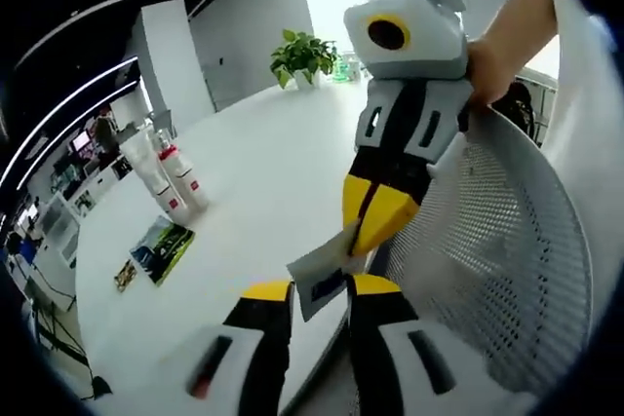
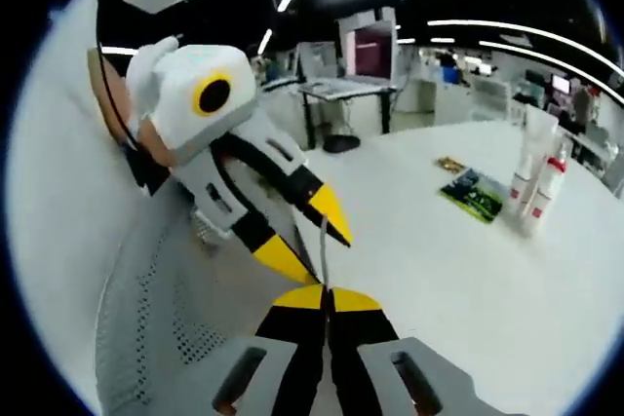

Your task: Arrange the skincare products in the storage area until every visible bottle or jar stands upright without overlapping.

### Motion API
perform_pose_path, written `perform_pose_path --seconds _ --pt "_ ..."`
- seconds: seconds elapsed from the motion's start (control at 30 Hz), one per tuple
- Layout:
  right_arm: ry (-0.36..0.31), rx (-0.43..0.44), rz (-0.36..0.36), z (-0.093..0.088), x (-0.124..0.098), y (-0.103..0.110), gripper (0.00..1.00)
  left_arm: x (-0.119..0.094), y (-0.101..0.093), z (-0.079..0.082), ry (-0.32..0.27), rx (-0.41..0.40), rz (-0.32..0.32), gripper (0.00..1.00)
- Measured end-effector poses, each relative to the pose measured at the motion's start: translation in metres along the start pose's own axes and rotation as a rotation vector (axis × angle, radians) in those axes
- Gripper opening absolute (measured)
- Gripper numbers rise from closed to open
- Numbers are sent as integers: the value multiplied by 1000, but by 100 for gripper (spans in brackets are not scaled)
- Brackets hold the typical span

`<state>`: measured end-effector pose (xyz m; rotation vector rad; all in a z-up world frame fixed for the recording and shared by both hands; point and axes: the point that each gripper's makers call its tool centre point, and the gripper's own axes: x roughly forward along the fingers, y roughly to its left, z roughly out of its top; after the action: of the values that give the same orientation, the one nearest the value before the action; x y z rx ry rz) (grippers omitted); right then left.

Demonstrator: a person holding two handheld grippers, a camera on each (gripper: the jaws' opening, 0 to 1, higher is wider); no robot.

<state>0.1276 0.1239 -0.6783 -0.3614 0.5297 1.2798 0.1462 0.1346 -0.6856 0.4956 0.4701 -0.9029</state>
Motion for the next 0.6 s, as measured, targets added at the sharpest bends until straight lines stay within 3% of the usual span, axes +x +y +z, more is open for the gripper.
perform_pose_path --seconds 0.13,0.4,0.6 --pt "-1 16 -14 -1 0 -5 0 -1 1 -2 9 -9 -3 12" --pt "-76 156 -44 7 0 -17 0 -1 5 -2 -5 -53 -11 1" --pt "-6 159 -5 -8 7 -12 5 0 1 -5 7 0 -29 0"
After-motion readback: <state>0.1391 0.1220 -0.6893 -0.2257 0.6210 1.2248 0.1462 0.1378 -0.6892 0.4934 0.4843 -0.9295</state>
